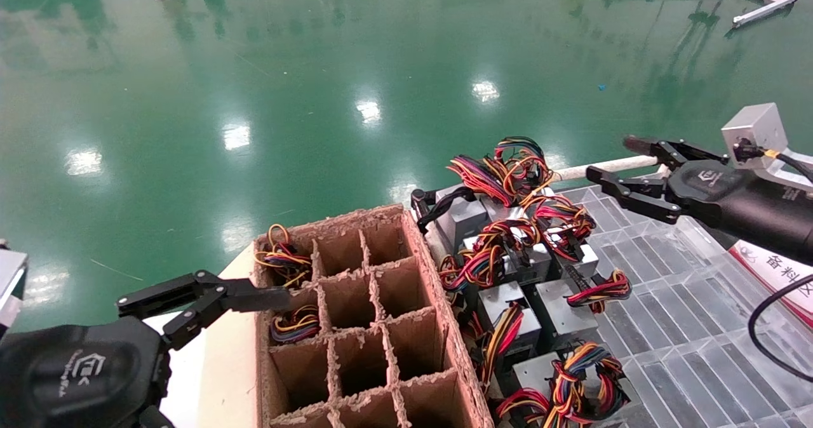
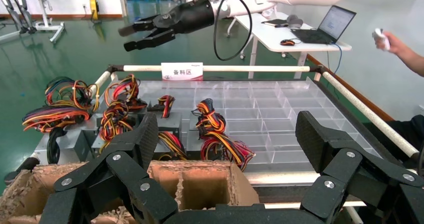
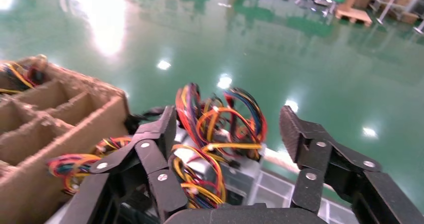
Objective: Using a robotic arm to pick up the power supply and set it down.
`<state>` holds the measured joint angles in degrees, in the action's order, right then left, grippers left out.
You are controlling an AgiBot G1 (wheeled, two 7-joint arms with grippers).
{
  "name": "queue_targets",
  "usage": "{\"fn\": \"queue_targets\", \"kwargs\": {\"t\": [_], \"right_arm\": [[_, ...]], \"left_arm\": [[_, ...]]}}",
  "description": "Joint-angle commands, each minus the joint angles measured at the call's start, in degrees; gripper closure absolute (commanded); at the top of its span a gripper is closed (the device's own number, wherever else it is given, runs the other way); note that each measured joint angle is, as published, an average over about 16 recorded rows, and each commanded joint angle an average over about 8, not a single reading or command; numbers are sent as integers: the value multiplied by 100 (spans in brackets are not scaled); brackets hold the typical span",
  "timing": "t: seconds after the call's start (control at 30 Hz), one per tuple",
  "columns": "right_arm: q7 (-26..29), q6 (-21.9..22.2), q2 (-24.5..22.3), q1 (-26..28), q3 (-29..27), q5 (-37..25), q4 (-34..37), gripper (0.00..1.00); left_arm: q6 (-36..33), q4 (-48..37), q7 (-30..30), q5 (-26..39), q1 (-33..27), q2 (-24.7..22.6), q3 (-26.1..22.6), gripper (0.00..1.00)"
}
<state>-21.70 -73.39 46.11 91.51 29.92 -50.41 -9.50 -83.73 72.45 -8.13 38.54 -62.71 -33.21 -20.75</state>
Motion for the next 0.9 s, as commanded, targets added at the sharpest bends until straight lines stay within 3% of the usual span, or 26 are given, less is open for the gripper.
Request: {"fn": "queue_targets", "kwargs": {"t": [0.03,0.9], "right_arm": [[116,-42,-32,-74,-33,19,-170,0],[1530,-579,-519,-1394,-646,397,-2989,0]], "left_arm": [[1,-1,0,0,0,0,0,0],[1,-1,1,-1,-1,0,-2,0]]}}
